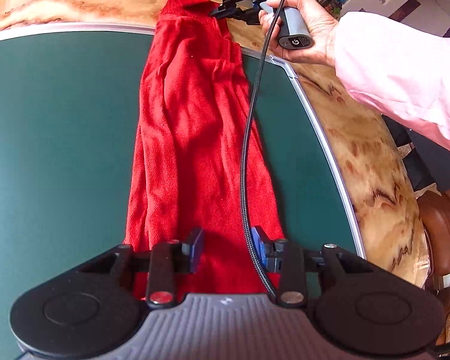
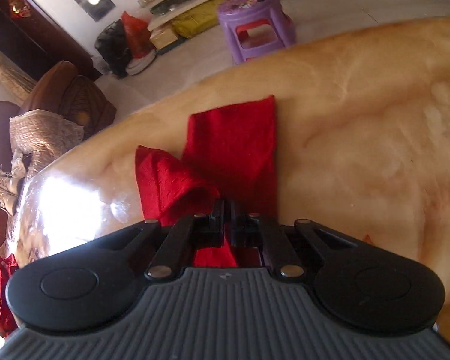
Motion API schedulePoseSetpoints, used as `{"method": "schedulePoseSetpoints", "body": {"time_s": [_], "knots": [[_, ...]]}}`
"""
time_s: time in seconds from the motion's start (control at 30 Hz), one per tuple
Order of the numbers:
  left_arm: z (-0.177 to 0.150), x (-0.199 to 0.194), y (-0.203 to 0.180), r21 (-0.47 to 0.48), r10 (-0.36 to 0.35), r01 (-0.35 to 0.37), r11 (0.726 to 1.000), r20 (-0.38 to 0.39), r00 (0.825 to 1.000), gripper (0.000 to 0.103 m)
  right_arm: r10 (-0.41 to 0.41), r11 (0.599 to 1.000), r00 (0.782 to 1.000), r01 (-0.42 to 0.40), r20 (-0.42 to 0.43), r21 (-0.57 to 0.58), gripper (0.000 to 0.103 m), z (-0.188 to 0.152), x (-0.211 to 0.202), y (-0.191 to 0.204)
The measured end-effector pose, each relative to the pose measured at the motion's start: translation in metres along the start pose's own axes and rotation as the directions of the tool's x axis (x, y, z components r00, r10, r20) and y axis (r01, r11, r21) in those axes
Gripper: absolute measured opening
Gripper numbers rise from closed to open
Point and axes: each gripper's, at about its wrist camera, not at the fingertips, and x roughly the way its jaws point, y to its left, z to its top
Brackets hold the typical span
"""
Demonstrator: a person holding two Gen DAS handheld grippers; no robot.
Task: Fold clothes
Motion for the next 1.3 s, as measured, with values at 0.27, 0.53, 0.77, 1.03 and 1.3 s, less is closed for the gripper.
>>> {"method": "schedulePoseSetpoints", "body": {"time_s": [0.27,0.53,0.77,1.03,1.3], "knots": [[0.0,-0.002,-0.002,0.016,0.006,-0.006,1.0,-0.008,1.0,0.04,-0.133,0.814,0.972,0.219,0.194,-0.539,0.032,-0.02,0.002,0.069],[-0.002,-0.005,-0.002,0.011,0.009,-0.009,1.0,-0.003,1.0,0.04,-0.112,0.607,0.967,0.249,0.229,-0.755,0.018,-0.034,0.015,0.104],[0.001,-0.004,0.001,-0.022,-0.007,0.007,1.0,0.004,1.0,0.048,-0.08,0.974,0.995,0.09,0.056,-0.206,0.005,0.031,0.013,0.015],[0.002,-0.003,0.001,-0.021,-0.008,0.009,1.0,0.01,1.0,0.049,-0.167,0.974,0.98,0.18,0.106,-0.134,0.028,0.033,0.014,0.012],[0.002,-0.003,0.0,-0.013,-0.008,0.008,1.0,0.011,1.0,0.049,-0.188,0.973,0.974,0.202,0.124,-0.11,0.029,0.029,0.018,0.004]]}}
